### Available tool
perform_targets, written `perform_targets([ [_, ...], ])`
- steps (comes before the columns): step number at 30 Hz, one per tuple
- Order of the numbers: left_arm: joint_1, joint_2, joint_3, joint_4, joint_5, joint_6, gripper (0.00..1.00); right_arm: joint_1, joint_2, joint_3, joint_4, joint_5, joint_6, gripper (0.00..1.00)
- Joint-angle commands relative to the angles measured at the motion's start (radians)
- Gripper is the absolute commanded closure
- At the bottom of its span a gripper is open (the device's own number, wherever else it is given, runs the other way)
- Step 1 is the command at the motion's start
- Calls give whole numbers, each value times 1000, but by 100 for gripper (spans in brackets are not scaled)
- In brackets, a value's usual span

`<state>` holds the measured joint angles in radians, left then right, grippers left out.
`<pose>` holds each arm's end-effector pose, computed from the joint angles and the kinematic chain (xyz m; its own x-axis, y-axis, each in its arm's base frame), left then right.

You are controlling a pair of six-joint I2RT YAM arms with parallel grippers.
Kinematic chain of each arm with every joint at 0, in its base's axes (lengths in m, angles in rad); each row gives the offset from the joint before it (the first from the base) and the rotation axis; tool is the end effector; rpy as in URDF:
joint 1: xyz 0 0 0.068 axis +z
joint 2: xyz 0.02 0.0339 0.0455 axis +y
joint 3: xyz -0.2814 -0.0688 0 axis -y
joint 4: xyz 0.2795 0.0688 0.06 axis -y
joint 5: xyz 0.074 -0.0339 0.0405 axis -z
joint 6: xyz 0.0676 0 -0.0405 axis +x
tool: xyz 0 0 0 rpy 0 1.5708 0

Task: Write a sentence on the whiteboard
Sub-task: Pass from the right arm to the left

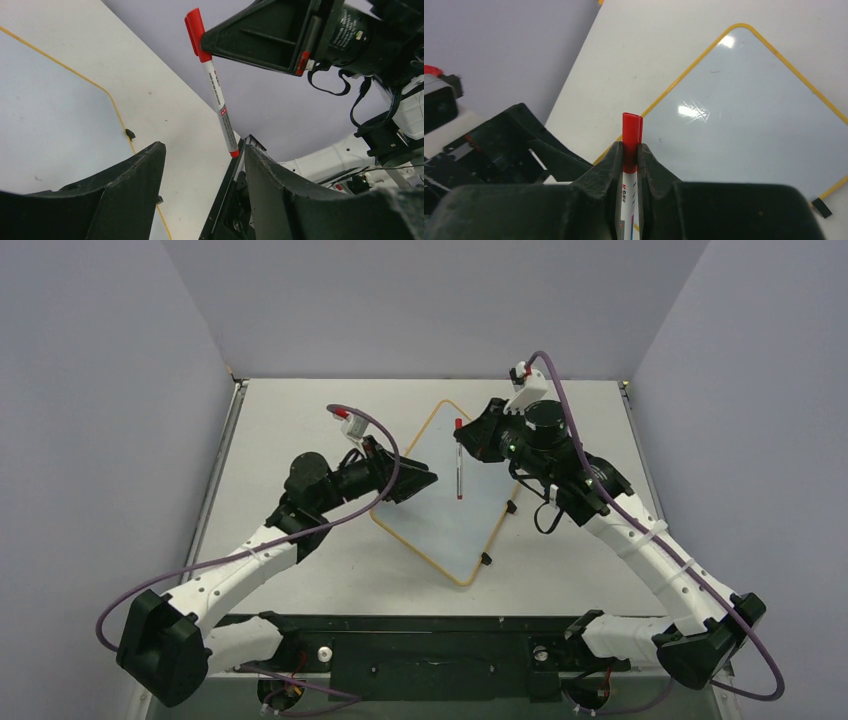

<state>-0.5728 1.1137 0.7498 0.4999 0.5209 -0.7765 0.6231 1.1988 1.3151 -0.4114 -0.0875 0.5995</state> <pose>0.2421 -0.1962 0.3406 -0.5385 -0.3760 -0.7541 0.7108 0.2779 -0.6462 0.2593 0.1936 0.4266 -0.5613 0.2888 -0.7756 -0.4027 0.7234 0.5608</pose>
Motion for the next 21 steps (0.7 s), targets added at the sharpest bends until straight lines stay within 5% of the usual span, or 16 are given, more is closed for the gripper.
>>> perform_targets([
  [1,-50,53,88,114,1,-2,46,41,19,65,60,-30,10,100],
  [15,-76,125,143,136,-24,4,57,116,48,91,62,-38,5,100],
  [21,-75,143,157,121,-38,7,86,130,49,90,68,-46,10,100],
])
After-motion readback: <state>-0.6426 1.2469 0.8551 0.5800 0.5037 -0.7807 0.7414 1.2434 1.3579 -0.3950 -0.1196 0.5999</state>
